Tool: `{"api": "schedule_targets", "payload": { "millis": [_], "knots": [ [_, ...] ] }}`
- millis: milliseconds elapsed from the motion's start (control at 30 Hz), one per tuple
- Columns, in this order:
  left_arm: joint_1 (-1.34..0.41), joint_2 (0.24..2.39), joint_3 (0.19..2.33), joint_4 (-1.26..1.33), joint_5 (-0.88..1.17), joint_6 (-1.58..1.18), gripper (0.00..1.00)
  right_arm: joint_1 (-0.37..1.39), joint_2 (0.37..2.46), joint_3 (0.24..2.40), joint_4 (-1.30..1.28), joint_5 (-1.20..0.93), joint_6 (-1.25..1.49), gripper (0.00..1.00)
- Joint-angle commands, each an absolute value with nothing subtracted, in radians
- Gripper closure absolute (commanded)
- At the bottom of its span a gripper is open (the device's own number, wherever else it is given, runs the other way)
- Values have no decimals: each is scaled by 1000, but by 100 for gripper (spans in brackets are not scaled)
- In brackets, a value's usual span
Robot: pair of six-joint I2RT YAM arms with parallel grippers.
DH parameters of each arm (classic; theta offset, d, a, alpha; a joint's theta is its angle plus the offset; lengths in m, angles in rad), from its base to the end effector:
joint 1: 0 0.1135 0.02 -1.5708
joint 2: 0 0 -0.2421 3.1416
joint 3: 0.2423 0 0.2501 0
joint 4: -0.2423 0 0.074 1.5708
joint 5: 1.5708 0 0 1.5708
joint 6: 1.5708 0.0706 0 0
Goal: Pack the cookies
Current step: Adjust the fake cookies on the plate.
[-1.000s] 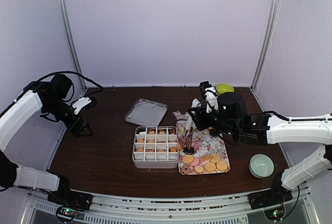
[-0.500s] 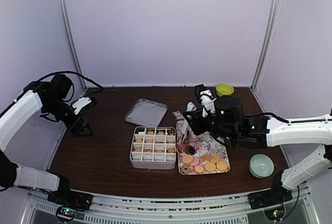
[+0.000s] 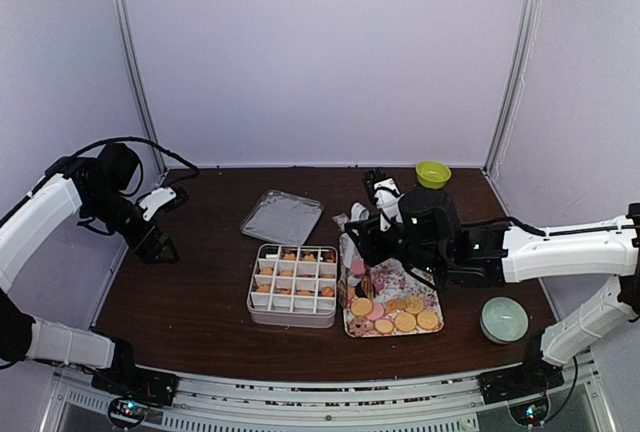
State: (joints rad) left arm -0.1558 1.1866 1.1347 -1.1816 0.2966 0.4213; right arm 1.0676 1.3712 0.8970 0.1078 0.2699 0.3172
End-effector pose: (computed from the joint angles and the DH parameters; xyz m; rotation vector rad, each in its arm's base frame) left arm 0.2158 -0.0548 0.2517 0.8494 2.6158 -0.3452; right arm 0.1843 0.2958 0.2424 -0.5515 1.9027 0.6594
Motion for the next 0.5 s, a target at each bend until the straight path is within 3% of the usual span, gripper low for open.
{"api": "schedule_targets", "payload": {
  "millis": [0,467],
  "knots": [
    [-147,1179,1129,-1175,314,434,19,1072,1387,930,143,284,319,63],
    [-146,1187,1136,-1175,311,433,19,1083,1446,969,230,373,256,70]
  ]
}}
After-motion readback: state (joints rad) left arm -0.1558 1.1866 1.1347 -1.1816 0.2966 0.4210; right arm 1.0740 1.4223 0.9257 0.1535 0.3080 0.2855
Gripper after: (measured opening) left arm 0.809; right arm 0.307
